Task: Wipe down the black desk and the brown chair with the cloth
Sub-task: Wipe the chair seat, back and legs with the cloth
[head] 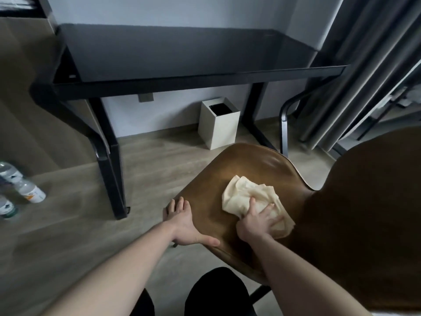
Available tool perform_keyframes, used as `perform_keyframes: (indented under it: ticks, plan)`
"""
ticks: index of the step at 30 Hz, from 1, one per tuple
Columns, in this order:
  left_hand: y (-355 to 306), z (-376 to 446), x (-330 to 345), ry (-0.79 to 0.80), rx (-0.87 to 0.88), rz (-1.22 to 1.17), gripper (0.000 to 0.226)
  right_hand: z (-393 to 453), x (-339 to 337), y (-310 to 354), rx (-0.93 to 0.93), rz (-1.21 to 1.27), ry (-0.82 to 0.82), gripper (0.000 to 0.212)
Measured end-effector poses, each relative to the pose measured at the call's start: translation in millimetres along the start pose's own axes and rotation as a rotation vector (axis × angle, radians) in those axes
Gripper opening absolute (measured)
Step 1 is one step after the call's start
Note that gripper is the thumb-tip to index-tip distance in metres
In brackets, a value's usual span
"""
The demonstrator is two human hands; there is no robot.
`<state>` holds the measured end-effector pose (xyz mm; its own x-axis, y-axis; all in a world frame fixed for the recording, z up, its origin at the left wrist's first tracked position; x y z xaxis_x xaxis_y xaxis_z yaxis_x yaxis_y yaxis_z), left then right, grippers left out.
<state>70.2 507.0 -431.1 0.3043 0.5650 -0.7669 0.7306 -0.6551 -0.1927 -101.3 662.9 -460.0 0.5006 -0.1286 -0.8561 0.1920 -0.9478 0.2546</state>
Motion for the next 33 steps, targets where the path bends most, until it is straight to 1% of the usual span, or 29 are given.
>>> perform_keyframes:
  ticks: [2, 4, 7, 9, 11, 14, 18, 20, 23, 27, 30, 33]
  plan:
    - [3, 7, 0, 0.002, 0.004, -0.010, 0.186, 24, -8, 10, 0.026, 0.013, -0.005, 0.087]
    - [5, 10, 0, 0.003, 0.010, -0.008, 0.187, 50, -36, 16, 0.040, 0.020, -0.025, 0.082]
    - [5, 15, 4, 0.003, 0.025, -0.012, 0.189, 104, -73, 5, 0.019, -0.079, -0.042, 0.078]
    - [4, 18, 3, 0.009, 0.032, -0.016, 0.187, 127, -80, -5, 0.013, -0.162, -0.022, 0.080]
    - [3, 21, 1, 0.016, 0.041, -0.012, 0.186, 130, -79, -7, 0.035, -0.170, -0.025, 0.079]
    - [2, 23, -2, 0.025, 0.041, 0.005, 0.186, 113, -83, -2, 0.029, -0.129, -0.038, 0.075]
    - [1, 18, -2, 0.045, 0.046, 0.017, 0.187, 80, -73, -13, 0.021, -0.111, -0.015, 0.087]
    - [1, 15, -4, 0.044, 0.043, 0.007, 0.188, 56, -61, -16, 0.038, -0.119, -0.013, 0.088]
    - [1, 11, -7, 0.035, 0.038, -0.005, 0.187, 14, -43, -8, 0.045, -0.090, 0.066, 0.084]
    - [1, 3, -8, 0.008, 0.033, -0.009, 0.183, -28, -20, -7, -0.039, -0.130, 0.105, 0.079]
    - [2, 0, -8, 0.000, 0.028, -0.023, 0.181, -44, -17, -8, -0.120, -0.201, 0.132, 0.077]
    - [4, 2, -6, -0.001, 0.039, -0.045, 0.181, -54, -14, -1, -0.164, -0.174, 0.206, 0.078]
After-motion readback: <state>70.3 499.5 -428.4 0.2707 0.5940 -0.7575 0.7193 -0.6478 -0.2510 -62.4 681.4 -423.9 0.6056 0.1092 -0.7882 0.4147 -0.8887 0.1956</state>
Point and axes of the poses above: each hand's wrist, its own z-axis towards the middle knuckle, its own x-axis out of the palm, y = z × x, the point moved 4 cm from there along z, towards the middle knuckle, and after that the axes turned 4 degrees about z, right-handed, at the moved point
